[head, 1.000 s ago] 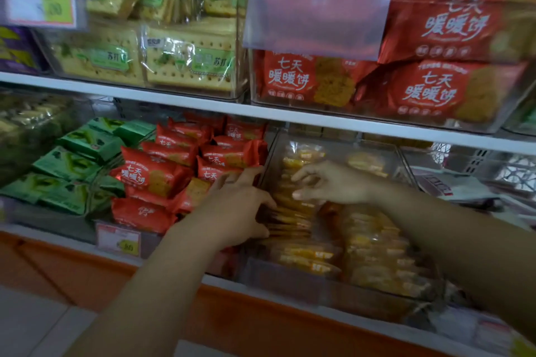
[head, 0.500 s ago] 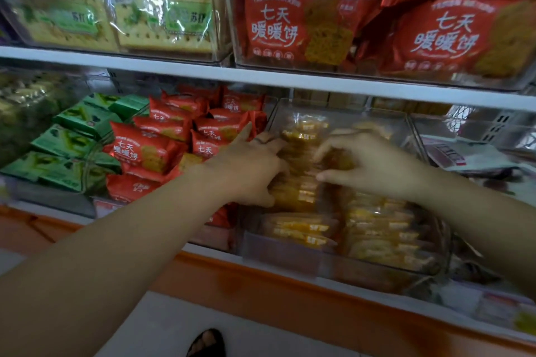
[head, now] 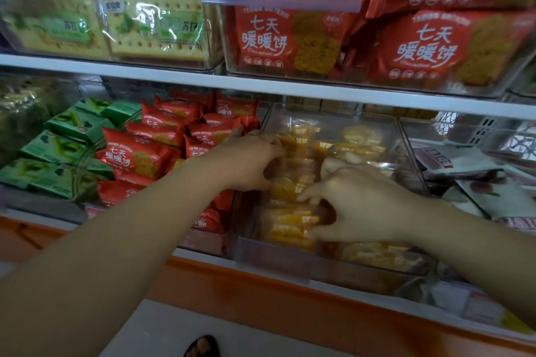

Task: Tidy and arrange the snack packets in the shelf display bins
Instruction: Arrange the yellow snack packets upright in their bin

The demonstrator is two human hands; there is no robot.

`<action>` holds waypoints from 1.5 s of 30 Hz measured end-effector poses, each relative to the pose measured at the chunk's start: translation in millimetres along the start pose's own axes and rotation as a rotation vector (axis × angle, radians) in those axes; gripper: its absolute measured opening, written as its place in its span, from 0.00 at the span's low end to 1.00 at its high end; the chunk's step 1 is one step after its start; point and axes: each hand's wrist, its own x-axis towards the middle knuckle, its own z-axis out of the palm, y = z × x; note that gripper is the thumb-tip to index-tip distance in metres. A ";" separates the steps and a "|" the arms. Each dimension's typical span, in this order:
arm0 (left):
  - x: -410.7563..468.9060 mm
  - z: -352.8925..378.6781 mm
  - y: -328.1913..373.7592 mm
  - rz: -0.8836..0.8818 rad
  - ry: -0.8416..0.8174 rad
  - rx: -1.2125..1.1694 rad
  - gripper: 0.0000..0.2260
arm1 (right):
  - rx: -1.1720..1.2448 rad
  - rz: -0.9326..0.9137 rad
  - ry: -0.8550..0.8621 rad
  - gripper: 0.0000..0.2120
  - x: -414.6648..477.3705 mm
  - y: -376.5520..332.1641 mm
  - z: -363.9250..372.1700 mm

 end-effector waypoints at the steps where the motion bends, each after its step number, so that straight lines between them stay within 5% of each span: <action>1: 0.4 0.0 -0.3 -0.001 0.008 -0.026 0.19 | -0.015 0.029 -0.023 0.16 -0.3 -2.9 -1.3; 8: 3.8 -0.6 -8.4 0.018 0.092 -0.170 0.17 | -0.199 0.074 0.025 0.19 10.3 -13.8 -3.5; 14: -12.8 10.4 -3.1 -0.031 0.152 -0.215 0.18 | -0.099 0.066 -0.157 0.27 10.3 -25.9 5.2; 21: -54.5 25.6 17.9 -0.125 0.434 -0.467 0.12 | 0.072 0.076 -0.215 0.25 19.6 -22.0 8.9; 25: -63.6 19.3 18.8 -0.160 0.324 -0.410 0.15 | 0.148 0.098 -0.147 0.22 21.9 -22.4 15.4; 29: -59.8 19.3 24.1 -0.219 0.081 -0.248 0.19 | 0.096 0.054 -0.200 0.29 19.8 -21.5 18.4; 32: -61.0 23.8 24.8 -0.219 0.075 -0.239 0.18 | 0.233 0.048 -0.227 0.27 10.8 -14.3 -5.0; 35: -61.8 22.8 22.4 -0.208 0.074 -0.252 0.18 | 0.491 0.159 0.093 0.08 6.3 13.0 -28.1; 37: -61.0 20.6 22.3 -0.205 0.056 -0.267 0.18 | 0.446 0.279 0.279 0.06 14.6 39.2 -27.4; 41: -60.8 19.2 22.3 -0.208 0.053 -0.293 0.18 | 0.230 0.371 0.129 0.17 50.9 77.7 -6.0; 45: -61.3 21.6 22.4 -0.203 0.073 -0.292 0.18 | 0.122 0.413 0.063 0.10 81.2 90.2 1.8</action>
